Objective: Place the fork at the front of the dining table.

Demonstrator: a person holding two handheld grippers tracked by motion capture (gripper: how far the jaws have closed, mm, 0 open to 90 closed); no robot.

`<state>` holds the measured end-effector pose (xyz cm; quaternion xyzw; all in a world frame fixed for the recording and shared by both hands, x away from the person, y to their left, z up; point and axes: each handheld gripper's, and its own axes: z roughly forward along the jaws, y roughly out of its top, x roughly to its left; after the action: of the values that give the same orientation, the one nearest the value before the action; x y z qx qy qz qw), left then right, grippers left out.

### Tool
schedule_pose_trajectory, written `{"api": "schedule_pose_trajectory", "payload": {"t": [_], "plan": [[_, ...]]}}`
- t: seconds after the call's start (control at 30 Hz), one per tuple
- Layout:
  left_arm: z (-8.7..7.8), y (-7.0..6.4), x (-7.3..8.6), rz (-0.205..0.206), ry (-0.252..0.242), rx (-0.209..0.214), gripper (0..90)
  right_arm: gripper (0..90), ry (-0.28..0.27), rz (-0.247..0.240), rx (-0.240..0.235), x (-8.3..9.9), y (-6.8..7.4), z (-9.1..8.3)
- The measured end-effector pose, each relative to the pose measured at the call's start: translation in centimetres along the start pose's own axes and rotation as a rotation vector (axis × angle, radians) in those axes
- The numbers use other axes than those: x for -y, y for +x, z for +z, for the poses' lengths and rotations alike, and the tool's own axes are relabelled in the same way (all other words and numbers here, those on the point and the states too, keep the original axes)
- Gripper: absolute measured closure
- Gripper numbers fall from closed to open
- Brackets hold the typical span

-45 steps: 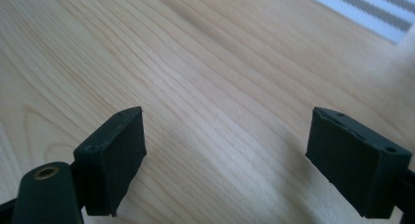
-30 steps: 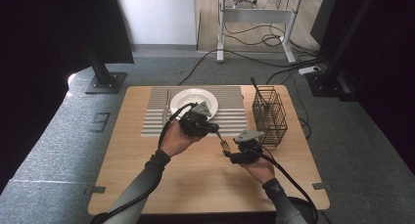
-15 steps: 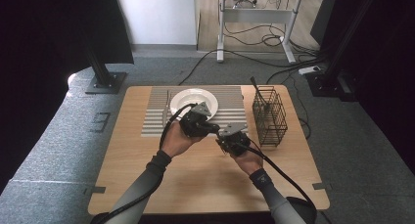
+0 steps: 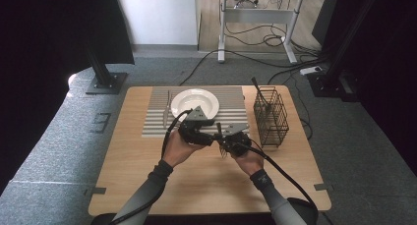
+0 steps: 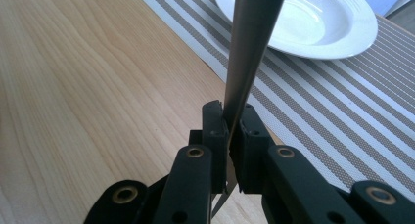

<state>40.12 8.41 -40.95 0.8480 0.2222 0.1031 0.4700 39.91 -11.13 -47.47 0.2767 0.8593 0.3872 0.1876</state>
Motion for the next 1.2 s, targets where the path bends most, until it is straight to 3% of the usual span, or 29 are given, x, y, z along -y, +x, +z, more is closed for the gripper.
{"api": "schedule_pose_trajectory", "payload": {"t": [0.17,0.27,0.47,0.57,0.6,0.63,0.77,0.87,1.2], "plan": [[-0.4,-0.6,2.0,-0.007,-0.005,-0.035,18.0,84.0,0.003,0.018,0.009,0.2,-0.5,-0.1],[-0.8,-1.1,3.7,-0.003,0.003,-0.057,14.0,84.0,0.004,0.03,0.018,0.3,-1.1,-0.4],[-1.4,-1.4,8.0,-0.076,0.022,-0.05,7.4,84.0,0.0,0.04,0.034,0.1,-2.1,-0.8],[-1.6,-1.3,10.1,-0.093,0.052,-0.067,4.0,83.9,0.0,0.056,0.04,0.0,-2.6,-0.9],[-1.7,-1.4,11.5,-0.107,0.068,-0.083,2.2,83.9,0.002,0.064,0.043,0.0,-3.0,-0.9],[-1.7,-1.4,11.5,-0.107,0.068,-0.083,1.1,83.9,0.002,0.064,0.043,0.0,-3.0,-0.9],[-1.9,-1.5,14.1,-0.15,0.073,-0.082,0.3,84.0,0.011,0.071,0.058,-0.1,-3.8,-1.1],[-1.9,-1.7,15.2,-0.164,0.083,-0.079,0.0,84.0,0.012,0.078,0.068,-0.3,-4.4,-1.1],[-1.4,-2.2,16.8,-0.12,0.178,-0.132,0.0,84.0,0.024,0.101,0.12,-2.0,-6.9,-0.8]]}}
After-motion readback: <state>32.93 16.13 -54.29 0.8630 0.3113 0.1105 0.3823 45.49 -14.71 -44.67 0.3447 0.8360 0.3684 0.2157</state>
